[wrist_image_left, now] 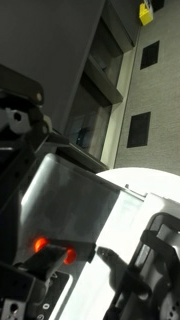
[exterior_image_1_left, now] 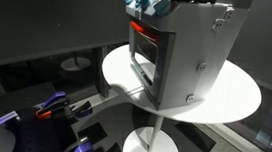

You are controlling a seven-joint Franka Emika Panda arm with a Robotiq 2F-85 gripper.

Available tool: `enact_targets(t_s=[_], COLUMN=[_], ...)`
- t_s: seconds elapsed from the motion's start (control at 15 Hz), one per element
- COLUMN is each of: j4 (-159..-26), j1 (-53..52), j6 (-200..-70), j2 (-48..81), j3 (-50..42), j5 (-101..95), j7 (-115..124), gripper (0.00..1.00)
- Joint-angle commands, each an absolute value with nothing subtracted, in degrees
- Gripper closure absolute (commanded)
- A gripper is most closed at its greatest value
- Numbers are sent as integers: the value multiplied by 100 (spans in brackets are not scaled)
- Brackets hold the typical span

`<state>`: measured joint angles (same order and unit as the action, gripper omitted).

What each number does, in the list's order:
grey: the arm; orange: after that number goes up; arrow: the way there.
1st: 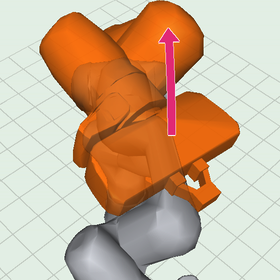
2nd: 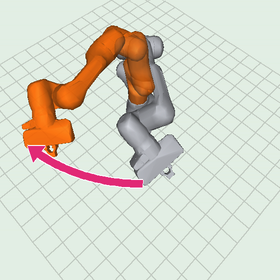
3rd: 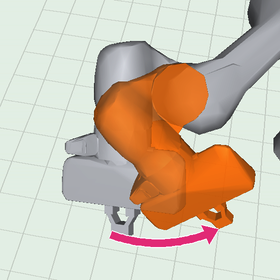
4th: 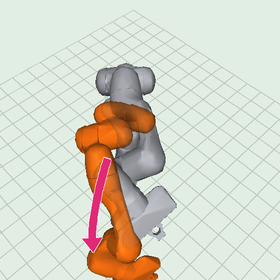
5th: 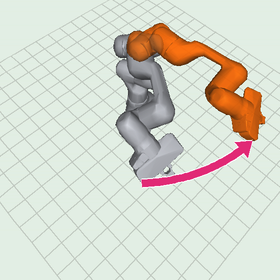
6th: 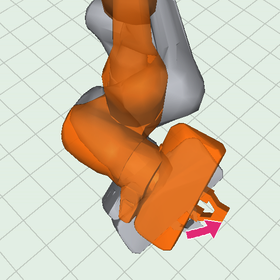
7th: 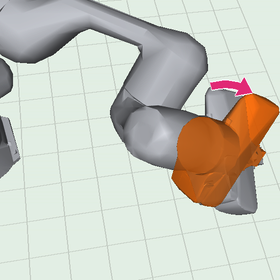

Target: Press the top button on the right side of the stove

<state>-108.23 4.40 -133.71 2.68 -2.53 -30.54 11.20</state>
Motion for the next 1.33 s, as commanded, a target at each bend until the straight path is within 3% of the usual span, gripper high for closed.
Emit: enact_targets(t_s=[0.0,1.27], j4=[-10572,-10481], j1=[364,278], j6=[-13345,-13025], j2=[430,375], j3=[-323,-306], j5=[-3158,-2702], j7=[1243,1008], gripper=[0,0])
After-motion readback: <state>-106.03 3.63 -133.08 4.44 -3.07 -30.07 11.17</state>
